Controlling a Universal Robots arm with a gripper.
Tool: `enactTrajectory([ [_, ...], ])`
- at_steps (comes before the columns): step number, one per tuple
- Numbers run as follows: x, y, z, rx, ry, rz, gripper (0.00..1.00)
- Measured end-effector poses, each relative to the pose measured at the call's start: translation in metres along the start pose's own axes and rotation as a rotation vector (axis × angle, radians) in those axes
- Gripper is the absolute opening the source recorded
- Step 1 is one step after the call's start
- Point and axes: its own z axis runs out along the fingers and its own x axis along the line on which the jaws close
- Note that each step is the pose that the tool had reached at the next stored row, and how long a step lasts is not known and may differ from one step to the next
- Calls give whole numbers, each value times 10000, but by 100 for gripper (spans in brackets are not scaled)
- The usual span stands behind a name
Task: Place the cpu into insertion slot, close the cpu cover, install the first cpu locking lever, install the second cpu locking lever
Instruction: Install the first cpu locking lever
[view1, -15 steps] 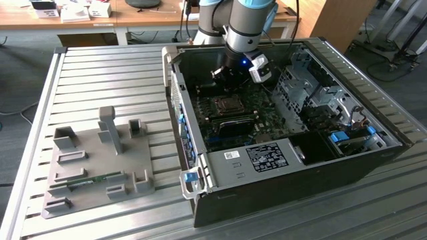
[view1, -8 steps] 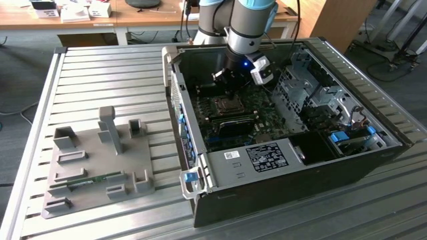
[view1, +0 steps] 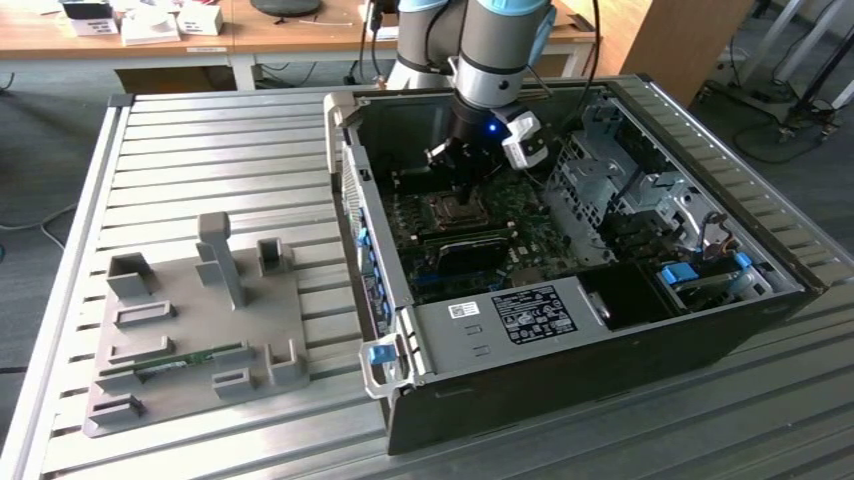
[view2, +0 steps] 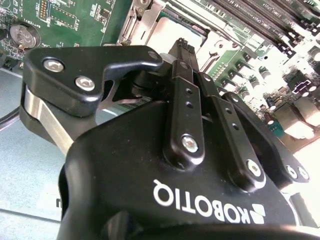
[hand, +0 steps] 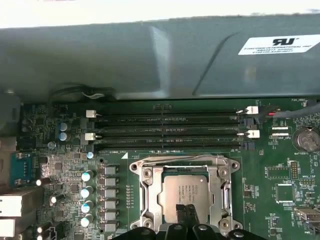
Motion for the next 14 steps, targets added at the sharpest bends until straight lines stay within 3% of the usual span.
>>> enactTrajectory([
  [7,-1,2,-46,3,0,0,11],
  [14,-36,3,-45,3,-1,0,11],
])
